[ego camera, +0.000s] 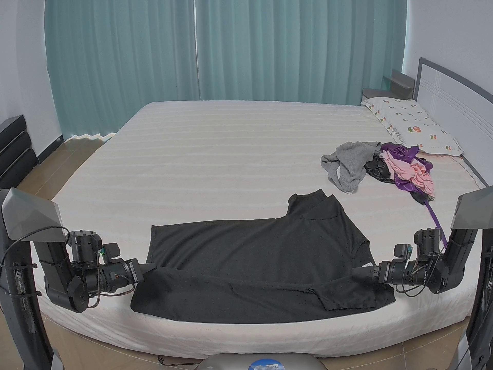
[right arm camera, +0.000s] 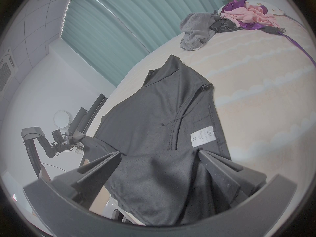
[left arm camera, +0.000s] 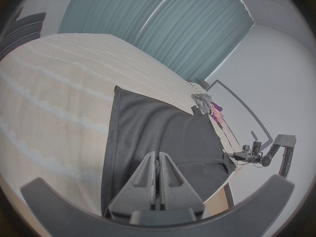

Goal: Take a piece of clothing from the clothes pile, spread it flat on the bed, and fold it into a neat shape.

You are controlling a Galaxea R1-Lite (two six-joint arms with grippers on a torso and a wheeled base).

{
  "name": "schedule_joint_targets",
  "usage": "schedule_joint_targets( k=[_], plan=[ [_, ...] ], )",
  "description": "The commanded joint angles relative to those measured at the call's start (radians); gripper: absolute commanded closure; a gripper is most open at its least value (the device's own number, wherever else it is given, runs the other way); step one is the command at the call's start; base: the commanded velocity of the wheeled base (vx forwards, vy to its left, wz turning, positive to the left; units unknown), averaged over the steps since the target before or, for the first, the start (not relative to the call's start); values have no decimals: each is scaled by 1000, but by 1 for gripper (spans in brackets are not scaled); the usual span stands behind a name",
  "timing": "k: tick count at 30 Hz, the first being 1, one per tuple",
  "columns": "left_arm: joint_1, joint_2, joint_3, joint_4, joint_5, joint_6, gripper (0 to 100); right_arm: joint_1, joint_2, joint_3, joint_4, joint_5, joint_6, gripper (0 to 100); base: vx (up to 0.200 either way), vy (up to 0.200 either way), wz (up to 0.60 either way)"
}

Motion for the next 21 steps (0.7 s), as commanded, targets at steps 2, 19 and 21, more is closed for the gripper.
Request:
schedule_joint_targets(
  k=[2, 19, 21],
  plan=[
    [-1, 0, 0, 0, 0, -1, 100, -6, 18, -9, -22, 0, 3, 0, 0, 0, 0],
    [-1, -1, 1, 0, 0, -2, 100, -9, 55, -13, -53, -6, -7, 0, 0, 0, 0],
    [-2, -3, 1, 0, 0, -2, 100, -9, 64, -11, -53, -6, -15, 0, 0, 0, 0]
  ],
)
